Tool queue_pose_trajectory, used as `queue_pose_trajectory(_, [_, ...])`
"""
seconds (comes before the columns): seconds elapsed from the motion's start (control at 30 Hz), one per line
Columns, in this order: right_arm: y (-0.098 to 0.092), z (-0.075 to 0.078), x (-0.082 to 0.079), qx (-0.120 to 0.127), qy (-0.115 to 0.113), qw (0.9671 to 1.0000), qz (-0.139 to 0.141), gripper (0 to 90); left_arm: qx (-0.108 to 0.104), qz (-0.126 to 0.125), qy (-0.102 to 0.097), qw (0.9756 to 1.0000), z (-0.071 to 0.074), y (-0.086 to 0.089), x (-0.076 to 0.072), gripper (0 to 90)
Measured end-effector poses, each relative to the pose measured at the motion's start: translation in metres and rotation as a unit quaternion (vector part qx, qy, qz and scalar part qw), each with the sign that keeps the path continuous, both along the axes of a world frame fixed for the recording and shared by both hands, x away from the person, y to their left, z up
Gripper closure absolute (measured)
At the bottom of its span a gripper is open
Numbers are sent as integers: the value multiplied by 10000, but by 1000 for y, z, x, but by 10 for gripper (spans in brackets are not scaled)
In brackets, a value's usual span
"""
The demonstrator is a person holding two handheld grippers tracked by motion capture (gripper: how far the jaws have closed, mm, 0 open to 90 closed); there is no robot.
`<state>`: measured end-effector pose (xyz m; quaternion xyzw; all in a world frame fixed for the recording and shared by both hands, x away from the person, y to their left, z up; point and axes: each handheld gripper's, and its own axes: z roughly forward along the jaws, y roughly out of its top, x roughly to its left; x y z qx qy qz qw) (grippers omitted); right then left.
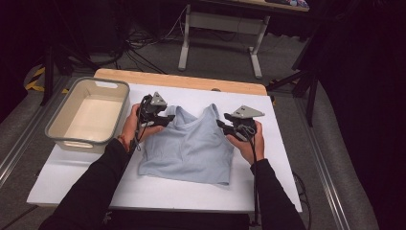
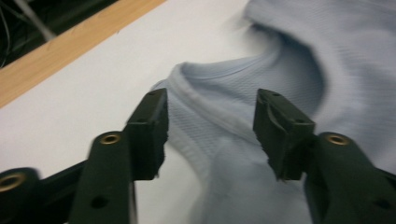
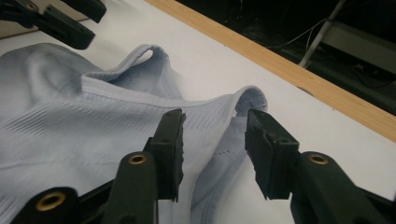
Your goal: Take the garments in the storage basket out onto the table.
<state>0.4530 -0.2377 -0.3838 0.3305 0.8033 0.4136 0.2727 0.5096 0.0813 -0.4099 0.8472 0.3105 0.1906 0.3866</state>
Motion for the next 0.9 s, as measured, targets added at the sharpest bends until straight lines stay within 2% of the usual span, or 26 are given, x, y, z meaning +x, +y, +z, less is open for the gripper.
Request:
queue_pose_trajectory(0.07, [4,2,9,-58,71,10000,-5,559,-36,106,103,9999,-5,1,11,365])
queue_pose_trajectory(0.13, [8,2,19,-46,170,9998,12,549,-15,257,228,9994,-10,3,20,318])
queue_pose_trajectory(0.2, [12,2,28,-112,269,9996,-12,537,-96,357,371,9986,-16,5,28,291])
queue_pose_trajectory(0.3, [18,-1,43,-285,400,9988,-66,526,-258,324,625,9972,-25,6,39,264])
queue_pose_trajectory(0.37, [21,-4,52,-335,496,9981,-136,525,-275,352,731,9963,-30,4,41,249])
queue_pose_trajectory(0.43, [24,-7,58,-394,534,9977,-135,526,-181,314,833,9959,-35,1,42,241])
queue_pose_trajectory(0.5, [30,-13,65,-621,599,9961,-164,525,-75,375,831,9958,-38,-1,44,244])
queue_pose_trajectory(0.6, [32,-19,73,-669,747,9946,-261,526,-207,440,915,9946,-41,1,47,246])
queue_pose_trajectory(0.63, [31,-21,77,-660,793,9942,-306,527,-253,446,995,9937,-42,1,48,247])
queue_pose_trajectory(0.7, [30,-25,82,-544,899,9939,-334,530,-213,423,1013,9937,-44,0,49,268])
queue_pose_trajectory(0.83, [28,-31,91,-341,1091,9928,-369,545,-253,257,1101,9933,-46,1,51,385])
queue_pose_trajectory(0.9, [29,-34,94,-360,1154,9919,-381,569,-237,157,1097,9936,-45,0,51,448])
